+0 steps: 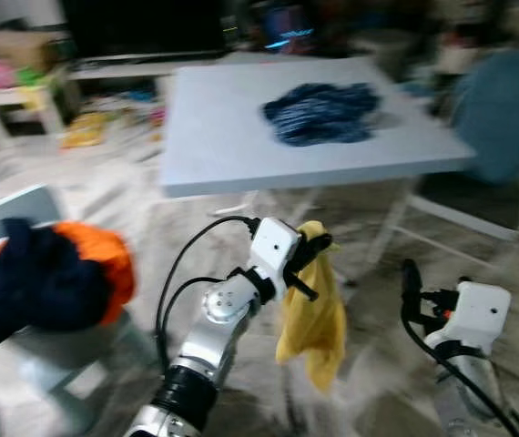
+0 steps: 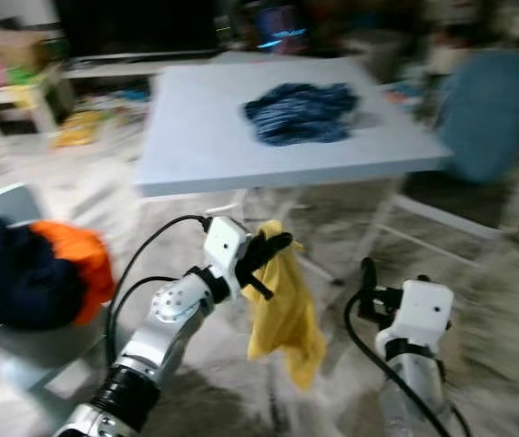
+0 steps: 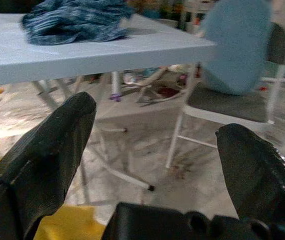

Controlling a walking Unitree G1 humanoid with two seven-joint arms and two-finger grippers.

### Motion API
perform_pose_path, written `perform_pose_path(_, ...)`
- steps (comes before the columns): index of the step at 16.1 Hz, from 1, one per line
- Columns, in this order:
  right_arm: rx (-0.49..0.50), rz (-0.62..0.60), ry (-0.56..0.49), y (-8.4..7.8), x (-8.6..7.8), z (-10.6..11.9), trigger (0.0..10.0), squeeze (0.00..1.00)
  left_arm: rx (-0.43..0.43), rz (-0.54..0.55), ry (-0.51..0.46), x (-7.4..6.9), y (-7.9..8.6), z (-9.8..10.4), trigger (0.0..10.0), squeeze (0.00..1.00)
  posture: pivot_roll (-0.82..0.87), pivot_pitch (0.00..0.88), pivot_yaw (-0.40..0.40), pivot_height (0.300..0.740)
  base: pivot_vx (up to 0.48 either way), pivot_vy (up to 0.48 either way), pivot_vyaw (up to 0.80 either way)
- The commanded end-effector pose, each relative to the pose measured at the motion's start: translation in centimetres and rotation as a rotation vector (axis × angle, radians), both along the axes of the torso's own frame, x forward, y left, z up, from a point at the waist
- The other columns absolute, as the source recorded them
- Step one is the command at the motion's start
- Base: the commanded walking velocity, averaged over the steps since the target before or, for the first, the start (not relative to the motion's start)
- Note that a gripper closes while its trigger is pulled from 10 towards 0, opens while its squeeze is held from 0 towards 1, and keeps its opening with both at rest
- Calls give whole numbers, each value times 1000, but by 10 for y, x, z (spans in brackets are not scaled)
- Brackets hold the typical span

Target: Hang hanger

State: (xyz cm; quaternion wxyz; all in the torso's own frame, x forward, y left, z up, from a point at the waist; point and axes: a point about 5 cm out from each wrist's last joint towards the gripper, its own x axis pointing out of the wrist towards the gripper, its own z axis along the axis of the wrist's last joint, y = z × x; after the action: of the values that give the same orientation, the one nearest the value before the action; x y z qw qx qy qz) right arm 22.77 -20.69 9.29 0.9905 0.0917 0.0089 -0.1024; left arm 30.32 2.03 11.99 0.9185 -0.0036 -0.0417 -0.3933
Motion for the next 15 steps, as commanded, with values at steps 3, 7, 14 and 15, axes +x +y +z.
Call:
perform_pose_path(3, -43, -37, -20, -5, -4, 5, 10000, 0, 72, 251, -9, 10, 46, -11, 10000, 0, -18, 0, 5, 740, 0, 0, 0)
perform_pose_path(7, -149, -110, 5, -16, -13, 3, 10000, 0, 148, 447, 38, 7, 91, -28, 10000, 0, 12, 0, -14, 740, 0, 0, 0)
perform_pose_path(14, -133, -80, 28, -12, -14, -2, 10000, 0, 150, 526, 112, -3, 101, -40, 10000, 0, 42, 0, -36, 740, 0, 0, 0)
perform_pose_path(15, -114, -55, 16, -9, -12, -2, 10000, 0, 176, 499, 90, -7, 107, -37, 10000, 0, 55, 0, -43, 740, 0, 0, 0)
